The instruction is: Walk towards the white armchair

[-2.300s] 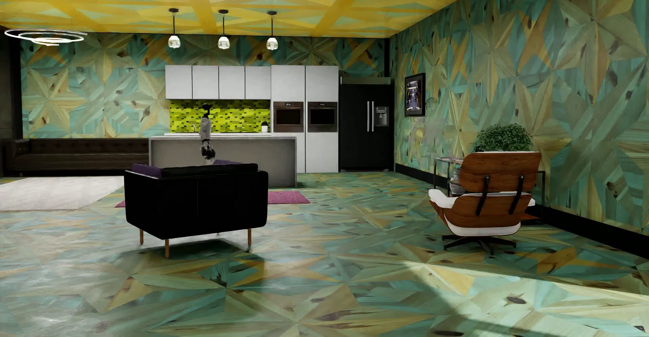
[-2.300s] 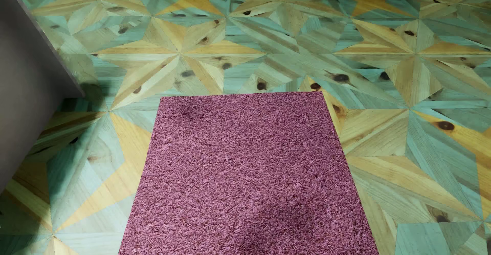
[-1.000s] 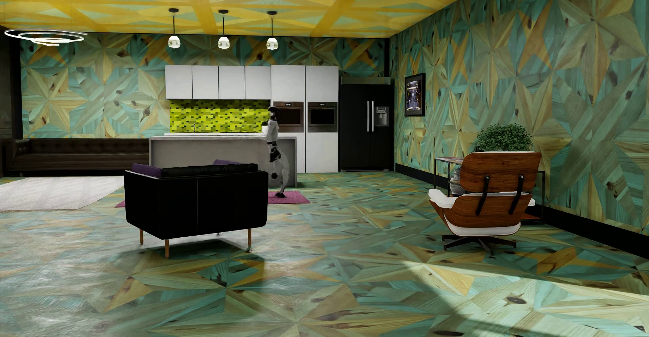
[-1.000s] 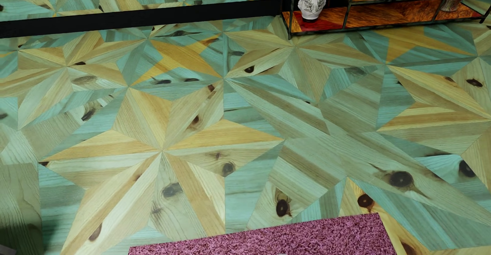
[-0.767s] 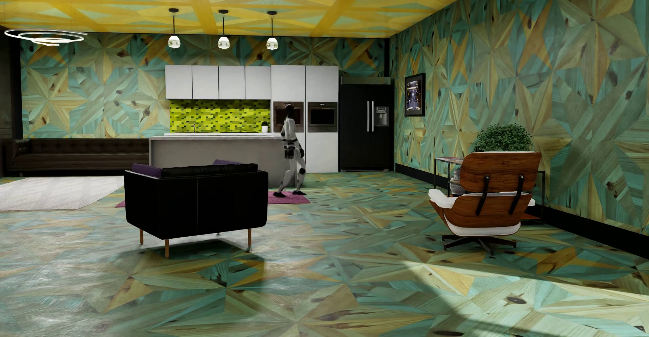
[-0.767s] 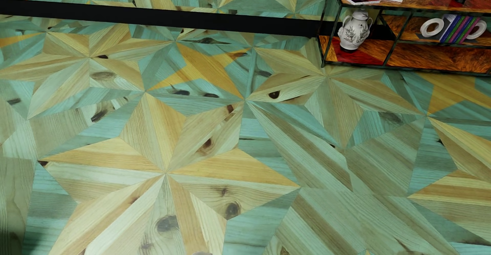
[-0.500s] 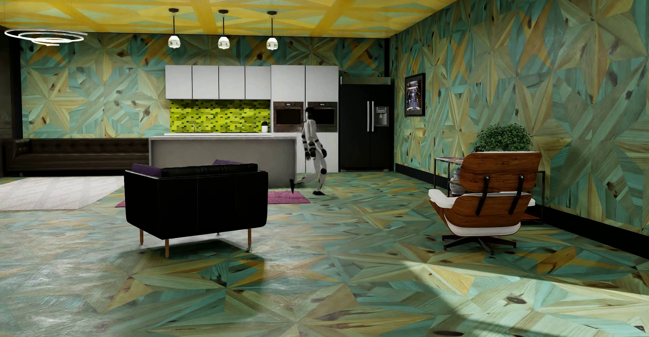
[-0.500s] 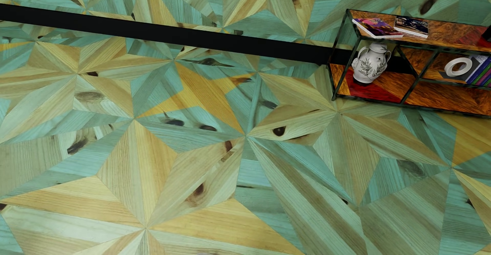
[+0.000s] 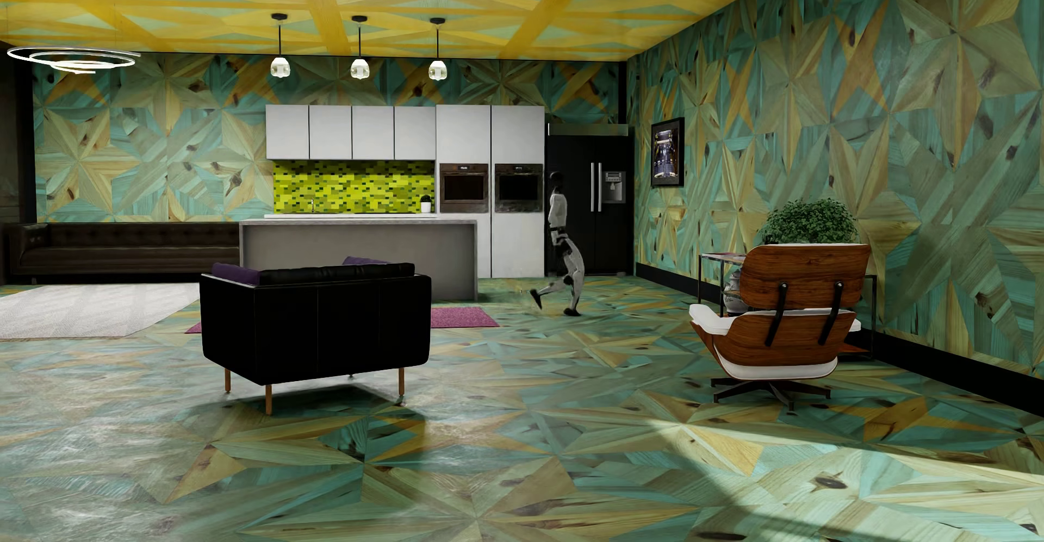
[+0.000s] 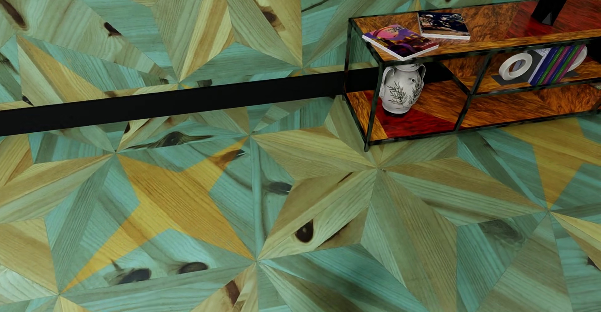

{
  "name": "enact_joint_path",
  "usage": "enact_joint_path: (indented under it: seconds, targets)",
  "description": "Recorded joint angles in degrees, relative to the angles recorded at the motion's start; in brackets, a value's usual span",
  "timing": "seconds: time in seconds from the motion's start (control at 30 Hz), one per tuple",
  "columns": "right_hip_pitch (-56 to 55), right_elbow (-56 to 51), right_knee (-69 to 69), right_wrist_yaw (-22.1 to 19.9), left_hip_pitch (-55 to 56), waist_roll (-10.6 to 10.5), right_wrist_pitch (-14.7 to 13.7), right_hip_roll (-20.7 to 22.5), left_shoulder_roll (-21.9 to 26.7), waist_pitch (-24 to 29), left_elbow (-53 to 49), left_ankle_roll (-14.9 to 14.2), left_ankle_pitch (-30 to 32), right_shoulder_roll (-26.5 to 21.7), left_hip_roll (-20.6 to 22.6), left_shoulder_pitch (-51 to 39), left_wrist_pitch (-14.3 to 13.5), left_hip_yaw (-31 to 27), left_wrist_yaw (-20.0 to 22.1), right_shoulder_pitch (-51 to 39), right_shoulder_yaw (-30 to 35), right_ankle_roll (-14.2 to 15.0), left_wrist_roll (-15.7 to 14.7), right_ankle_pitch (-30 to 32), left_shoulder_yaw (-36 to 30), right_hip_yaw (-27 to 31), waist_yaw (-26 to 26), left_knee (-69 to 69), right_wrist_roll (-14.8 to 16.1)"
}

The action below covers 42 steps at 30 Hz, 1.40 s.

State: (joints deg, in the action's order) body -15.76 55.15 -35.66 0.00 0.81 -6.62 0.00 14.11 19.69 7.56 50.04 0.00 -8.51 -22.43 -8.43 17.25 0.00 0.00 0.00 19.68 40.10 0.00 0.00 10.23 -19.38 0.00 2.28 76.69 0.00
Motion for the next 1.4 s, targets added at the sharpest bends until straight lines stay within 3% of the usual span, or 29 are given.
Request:
enact_joint_path:
  seconds: [0.03, 0.1, 0.13, 0.2, 0.23, 0.27, 0.3, 0.33, 0.4, 0.43, 0.57, 0.63, 0.7, 0.73, 0.8, 0.83, 0.87, 0.9, 0.93, 1.0, 1.07, 1.17, 1.27, 1.33, 1.4]
  targets:
    - [3.71, -0.94, 1.17, 0.0, 5.63, 1.59, 0.0, -0.44, -0.02, 0.23, 1.68, 0.0, -2.47, 0.17, 0.55, 0.22, 0.0, 0.0, 0.0, -1.12, -1.52, 0.0, 0.0, -3.03, -1.39, 0.0, -2.71, -2.13, 0.0]
    - [10.66, -5.83, 2.59, 0.0, 11.38, 4.92, 0.0, -0.78, 1.1, 0.57, 2.07, 0.0, -4.25, -0.74, 1.24, 2.19, 0.0, 0.0, 0.0, -3.47, -2.15, 0.0, 0.0, -10.29, -2.11, 0.0, -9.25, -21.24, 0.0]
    - [13.8, -7.28, 4.05, 0.0, 12.75, 6.21, 0.0, -1.05, 1.52, 0.01, 1.83, 0.0, -1.7, -0.71, 0.94, 3.96, 0.0, 0.0, 0.0, -4.7, -3.8, 0.0, 0.0, -14.0, -0.92, 0.0, -10.69, -33.64, 0.0]
    - [16.95, -11.07, 3.78, 0.0, 16.23, 7.85, 0.0, -1.93, 1.47, -1.98, 2.22, 0.0, 28.12, -1.92, -0.32, 6.67, 0.0, 0.0, 0.0, -6.77, -7.79, 0.0, 0.0, -21.32, -0.96, 0.0, -12.26, -47.4, 0.0]
    - [19.76, -12.63, 2.77, 0.0, 17.19, 7.53, 0.0, -2.0, 1.38, -2.29, 2.35, 0.0, 32.25, -2.87, -1.84, 8.14, 0.0, 0.0, 0.0, -7.45, -9.04, 0.0, 0.0, -25.33, -1.37, 0.0, -13.38, -45.54, 0.0]
    - [23.11, -13.93, 0.46, 0.0, 15.66, 7.52, 0.0, -2.0, 1.34, -1.49, 2.13, 0.0, 25.17, -3.46, -2.41, 9.46, 0.0, 0.0, 0.0, -7.79, -9.48, 0.0, 0.0, -27.33, -0.74, 0.0, -14.73, -40.42, 0.0]
    - [22.04, -14.24, -4.3, 0.0, 14.56, 8.71, 0.0, -3.0, 1.54, -1.49, 3.37, 0.0, 16.36, -3.11, -0.94, 8.66, 0.0, 0.0, 0.0, -8.14, -10.45, 0.0, 0.0, -24.8, -2.39, 0.0, -16.13, -38.37, 0.0]
    - [19.12, -12.88, -10.76, 0.0, 12.79, 9.88, 0.0, -4.06, 1.59, -1.13, 4.74, 0.0, 10.26, -1.04, -1.18, 7.2, 0.0, 0.0, 0.0, -8.82, -12.69, 0.0, 0.0, -17.62, -3.03, 0.0, -17.57, -36.11, 0.0]
    - [12.92, -12.38, -16.5, 0.0, 8.09, 11.91, 0.0, -6.3, 3.62, 0.11, 6.2, 0.0, 4.74, 1.03, -3.08, 3.45, 0.0, 0.0, 0.0, -10.67, -7.56, 0.0, 0.0, -2.36, -3.17, 0.0, -15.64, -37.12, 0.0]
    - [8.68, -13.61, -17.69, 0.0, 5.85, 12.14, 0.0, -7.41, 3.94, -0.07, 5.09, 0.0, 3.19, 1.43, -4.76, 2.86, 0.0, 0.0, 0.0, -9.84, -6.79, 0.0, 0.0, -0.57, -0.85, 0.0, -13.7, -38.26, 0.0]
    - [-5.14, -8.9, -10.9, 0.0, -5.3, 10.05, 0.0, -12.63, 3.94, -1.2, -1.98, 0.0, -4.11, 2.31, -7.98, 2.63, 0.0, 0.0, 0.0, -4.58, -1.14, 0.0, 0.0, -4.55, 0.5, 0.0, -6.97, -40.76, 0.0]
    - [-10.54, -6.34, -2.36, 0.0, -11.46, 8.7, 0.0, -14.25, 3.36, -1.94, -5.02, 0.0, -6.62, 1.69, -6.76, 1.77, 0.0, 0.0, 0.0, -1.3, -0.81, 0.0, 0.0, -7.19, 0.06, 0.0, -3.79, -42.99, 0.0]
    - [-14.79, -3.01, 3.17, 0.0, -16.08, 8.02, 0.0, -15.66, 3.77, -2.37, -7.24, 0.0, -9.51, 0.6, -4.48, -0.22, 0.0, 0.0, 0.0, 1.42, 1.65, 0.0, 0.0, -15.54, 0.1, 0.0, -0.4, -44.68, 0.0]
    - [-16.61, -1.21, 3.53, 0.0, -17.3, 7.35, 0.0, -16.84, 4.15, -1.98, -8.09, 0.0, -10.9, 0.05, -4.39, -2.04, 0.0, 0.0, 0.0, 2.54, 3.37, 0.0, 0.0, -15.42, -1.48, 0.0, 2.26, -44.26, 0.0]
    - [-21.98, 1.95, -4.11, 0.0, -20.86, 5.14, 0.0, -17.12, 4.98, -0.52, -9.05, 0.0, -9.21, -0.53, -5.88, -4.65, 0.0, 0.0, 0.0, 4.45, 4.76, 0.0, 0.0, 1.0, -1.99, 0.0, 6.68, -43.09, 0.0]
    - [-23.05, 4.3, -7.66, 0.0, -22.27, 3.9, 0.0, -15.66, 4.94, -0.25, -8.96, 0.0, -4.95, -0.38, -6.69, -4.43, 0.0, 0.0, 0.0, 3.95, 6.4, 0.0, 0.0, 2.91, -0.64, 0.0, 7.64, -42.28, 0.0]
    - [-21.48, 5.16, -8.75, 0.0, -20.89, 2.96, 0.0, -13.75, 4.83, -0.96, -8.08, 0.0, 1.14, -0.4, -8.02, -3.35, 0.0, 0.0, 0.0, 3.92, 8.09, 0.0, 0.0, 0.13, 0.12, 0.0, 8.46, -38.26, 0.0]
    - [-19.43, 5.05, -9.56, 0.0, -16.55, 2.75, 0.0, -12.35, 4.61, -2.03, -6.53, 0.0, 6.75, -0.13, -7.63, -2.48, 0.0, 0.0, 0.0, 4.65, 7.25, 0.0, 0.0, -3.78, -0.59, 0.0, 7.63, -32.9, 0.0]
    - [-16.71, 3.34, -9.54, 0.0, -11.51, 2.46, 0.0, -10.55, 4.33, -2.39, -5.06, 0.0, 7.28, -0.07, -6.26, -2.15, 0.0, 0.0, 0.0, 5.31, 5.51, 0.0, 0.0, -7.59, -1.12, 0.0, 4.42, -24.87, 0.0]
    - [-5.5, 0.36, -4.79, 0.0, -2.48, 1.56, 0.0, -5.11, 3.89, -0.04, -4.12, 0.0, 1.53, -0.29, -4.26, -0.2, 0.0, 0.0, 0.0, 2.31, 7.02, 0.0, 0.0, -12.16, -2.64, 0.0, -2.73, -8.11, 0.0]
    - [7.3, -4.8, 2.45, 0.0, 9.54, 1.93, 0.0, -2.23, 3.64, 0.88, -2.79, 0.0, -6.13, -0.65, -0.67, 2.88, 0.0, 0.0, 0.0, -2.23, 3.46, 0.0, 0.0, -18.52, -5.36, 0.0, -8.26, -2.87, 0.0]
    - [22.48, -15.18, 9.22, 0.0, 23.19, 2.53, 0.0, -4.04, 3.64, 0.32, -0.06, 0.0, -5.94, -1.89, 2.06, 7.34, 0.0, 0.0, 0.0, -8.15, -8.13, 0.0, 0.0, -28.11, -9.23, 0.0, -17.52, -20.3, 0.0]
    - [33.76, -22.85, 12.28, 0.0, 27.92, 2.23, 0.0, -6.04, 3.35, -2.42, 1.15, 0.0, -1.79, -3.26, 1.57, 11.47, 0.0, 0.0, 0.0, -15.33, -14.92, 0.0, 0.0, -35.18, -10.04, 0.0, -22.04, -48.22, 0.0]
    - [38.57, -25.97, 10.95, 0.0, 30.31, 2.39, 0.0, -10.26, 3.5, -3.18, 1.7, 0.0, -2.91, -3.74, 0.6, 12.99, 0.0, 0.0, 0.0, -17.05, -18.41, 0.0, 0.0, -33.17, -10.03, 0.0, -26.29, -46.77, 0.0]
    - [38.67, -24.08, 0.76, 0.0, 33.61, 5.98, 0.0, -16.7, 3.26, -2.5, 6.24, 0.0, 2.19, -1.54, 3.93, 11.56, 0.0, 0.0, 0.0, -15.24, -19.52, 0.0, 0.0, -20.62, -12.11, 0.0, -26.94, -31.31, 0.0]
